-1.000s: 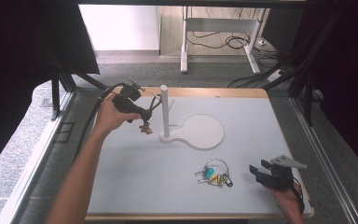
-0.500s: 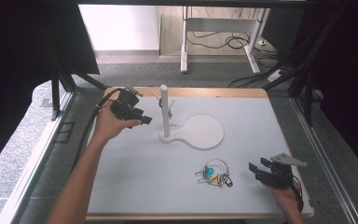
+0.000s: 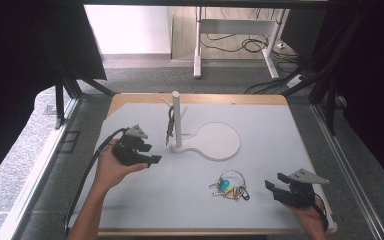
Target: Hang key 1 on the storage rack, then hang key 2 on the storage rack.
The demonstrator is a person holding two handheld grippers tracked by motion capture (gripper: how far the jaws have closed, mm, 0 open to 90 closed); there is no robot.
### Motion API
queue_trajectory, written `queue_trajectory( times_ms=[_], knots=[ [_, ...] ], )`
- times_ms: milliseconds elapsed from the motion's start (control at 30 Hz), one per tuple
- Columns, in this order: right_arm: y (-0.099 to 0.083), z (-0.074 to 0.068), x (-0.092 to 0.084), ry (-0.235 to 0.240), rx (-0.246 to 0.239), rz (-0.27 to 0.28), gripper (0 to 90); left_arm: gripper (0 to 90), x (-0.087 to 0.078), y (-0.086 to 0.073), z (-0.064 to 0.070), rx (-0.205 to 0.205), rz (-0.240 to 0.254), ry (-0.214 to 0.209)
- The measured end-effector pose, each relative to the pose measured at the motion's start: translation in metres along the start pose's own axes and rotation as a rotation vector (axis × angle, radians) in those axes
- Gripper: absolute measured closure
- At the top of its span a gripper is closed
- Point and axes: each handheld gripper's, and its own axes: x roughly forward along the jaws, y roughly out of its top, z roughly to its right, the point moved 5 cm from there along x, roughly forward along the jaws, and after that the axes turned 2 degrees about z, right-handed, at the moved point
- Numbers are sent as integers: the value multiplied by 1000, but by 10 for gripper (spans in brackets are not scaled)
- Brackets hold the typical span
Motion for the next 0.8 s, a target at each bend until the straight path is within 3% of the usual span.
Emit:
queue_trajectory(
  times_ms=[200, 367, 467, 533, 800],
  knots=[
    [-3, 0, -2, -1, 3, -7, 407, 424, 0, -29, 10, -14, -5, -30],
    [-4, -3, 0, 24, -12, -3, 403, 424, -1, -46, 15, -18, -13, -23],
    [-4, -8, 2, 46, -35, -6, 400, 424, 0, -53, 17, -35, -1, -33],
    [-3, -10, 4, 50, -47, -9, 400, 421, 2, -56, 16, -30, -27, -26],
    [1, -12, 4, 52, -60, -4, 396, 390, 5, -65, 19, -42, -27, -30]
  ],
)
